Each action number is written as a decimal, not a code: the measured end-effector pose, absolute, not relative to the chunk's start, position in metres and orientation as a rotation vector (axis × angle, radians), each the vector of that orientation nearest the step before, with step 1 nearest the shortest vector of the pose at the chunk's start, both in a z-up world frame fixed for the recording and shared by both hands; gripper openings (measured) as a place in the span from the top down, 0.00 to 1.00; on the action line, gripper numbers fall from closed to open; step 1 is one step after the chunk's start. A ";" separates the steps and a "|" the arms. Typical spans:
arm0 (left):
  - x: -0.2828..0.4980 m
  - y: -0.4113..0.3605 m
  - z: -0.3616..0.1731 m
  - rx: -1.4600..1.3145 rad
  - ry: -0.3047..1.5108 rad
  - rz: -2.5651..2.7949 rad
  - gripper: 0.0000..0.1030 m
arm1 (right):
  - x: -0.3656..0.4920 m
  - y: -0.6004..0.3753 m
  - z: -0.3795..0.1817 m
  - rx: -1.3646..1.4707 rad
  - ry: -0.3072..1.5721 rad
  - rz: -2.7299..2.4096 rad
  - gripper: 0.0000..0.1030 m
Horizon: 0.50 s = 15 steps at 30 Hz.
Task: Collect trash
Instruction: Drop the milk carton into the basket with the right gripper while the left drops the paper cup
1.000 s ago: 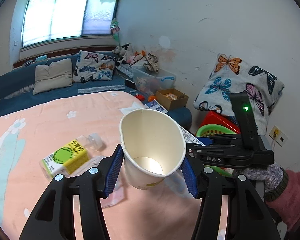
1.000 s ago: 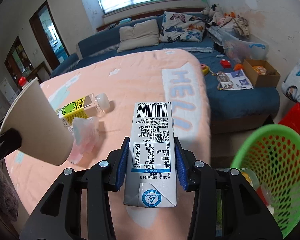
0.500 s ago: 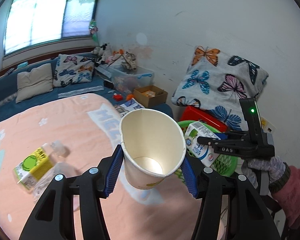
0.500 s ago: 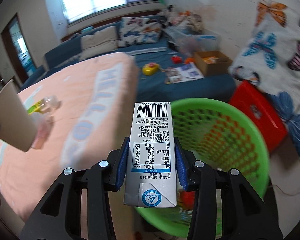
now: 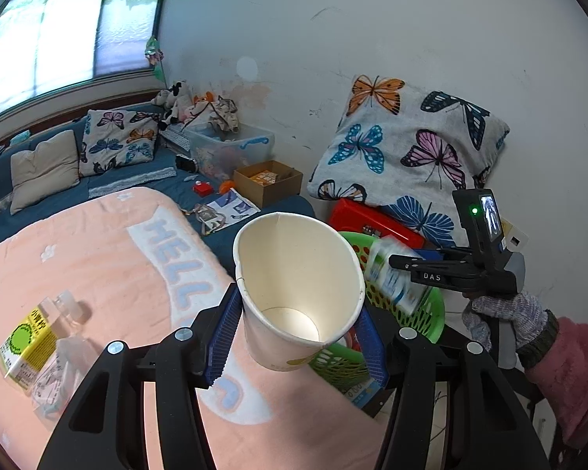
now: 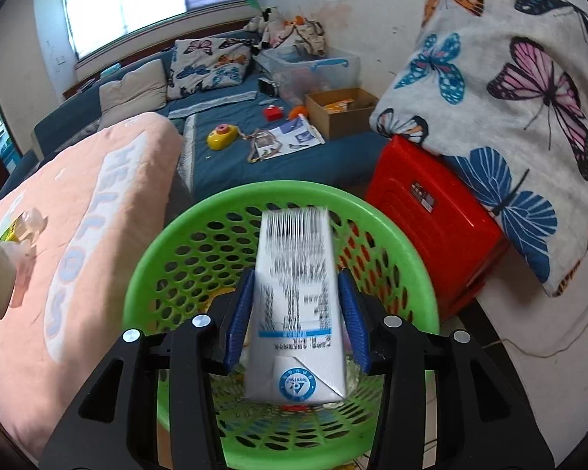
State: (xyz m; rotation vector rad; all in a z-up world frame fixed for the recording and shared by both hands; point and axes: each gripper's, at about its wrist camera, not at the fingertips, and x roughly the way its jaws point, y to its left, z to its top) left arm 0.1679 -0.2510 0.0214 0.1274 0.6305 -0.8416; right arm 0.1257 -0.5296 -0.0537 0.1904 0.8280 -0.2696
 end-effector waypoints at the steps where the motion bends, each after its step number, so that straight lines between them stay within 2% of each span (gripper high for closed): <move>1: 0.168 -0.255 0.021 0.130 0.632 -0.845 0.48 | 0.124 -0.531 -0.054 0.193 0.826 -0.272 0.53; 15: 0.169 -0.313 0.005 0.171 0.675 -0.906 0.47 | 0.097 -0.537 -0.039 0.210 0.773 -0.266 0.50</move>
